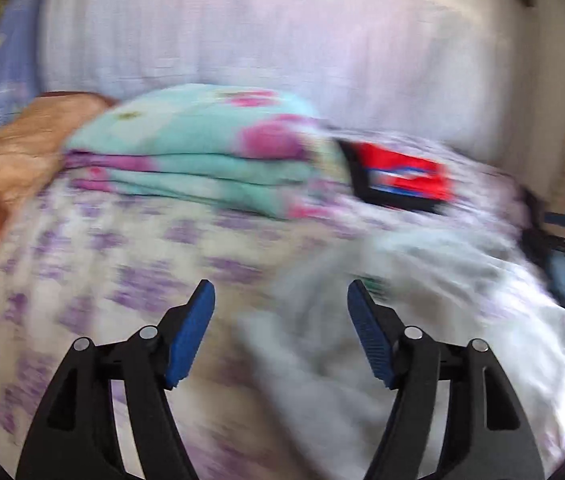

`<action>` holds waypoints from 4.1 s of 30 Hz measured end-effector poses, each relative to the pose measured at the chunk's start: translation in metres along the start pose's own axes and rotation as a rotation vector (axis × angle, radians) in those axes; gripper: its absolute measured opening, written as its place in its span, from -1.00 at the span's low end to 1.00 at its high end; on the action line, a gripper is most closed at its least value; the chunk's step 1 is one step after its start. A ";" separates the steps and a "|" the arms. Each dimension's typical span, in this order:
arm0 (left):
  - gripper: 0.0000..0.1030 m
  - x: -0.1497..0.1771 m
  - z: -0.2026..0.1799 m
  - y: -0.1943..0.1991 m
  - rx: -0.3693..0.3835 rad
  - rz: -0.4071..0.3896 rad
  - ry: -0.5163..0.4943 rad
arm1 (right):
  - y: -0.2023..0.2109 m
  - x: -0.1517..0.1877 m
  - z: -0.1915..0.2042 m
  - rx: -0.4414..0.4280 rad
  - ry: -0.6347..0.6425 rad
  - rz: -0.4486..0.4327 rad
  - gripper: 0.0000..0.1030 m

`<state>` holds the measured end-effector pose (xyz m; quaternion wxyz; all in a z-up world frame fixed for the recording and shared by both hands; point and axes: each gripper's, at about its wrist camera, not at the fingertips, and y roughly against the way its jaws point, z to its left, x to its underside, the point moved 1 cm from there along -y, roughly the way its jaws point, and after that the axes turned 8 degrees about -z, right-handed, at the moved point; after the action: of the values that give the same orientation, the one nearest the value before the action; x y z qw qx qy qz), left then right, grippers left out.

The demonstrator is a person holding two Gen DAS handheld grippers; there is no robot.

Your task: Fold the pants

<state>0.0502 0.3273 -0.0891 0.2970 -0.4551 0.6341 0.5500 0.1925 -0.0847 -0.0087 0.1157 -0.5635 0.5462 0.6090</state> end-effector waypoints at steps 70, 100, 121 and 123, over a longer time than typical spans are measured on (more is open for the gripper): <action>0.91 -0.004 -0.045 0.010 -0.097 0.199 -0.215 | 0.029 0.072 0.078 -0.451 -0.342 0.159 0.93; 0.28 -0.027 -0.014 -0.209 0.436 0.811 -0.434 | -0.247 -0.029 0.081 -0.583 0.472 0.588 0.41; -0.87 -0.057 -0.092 -0.035 0.451 0.441 -0.731 | -0.021 -0.025 0.074 -0.434 0.589 0.287 -0.84; -0.87 -0.040 -0.104 -0.004 0.479 0.411 -0.784 | 0.010 -0.005 0.075 -0.417 0.629 0.262 -0.84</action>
<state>0.0832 0.2364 -0.0328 0.4947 0.0010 0.6598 0.5656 0.1445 -0.0262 -0.0165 -0.2525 -0.6595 0.4868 0.5141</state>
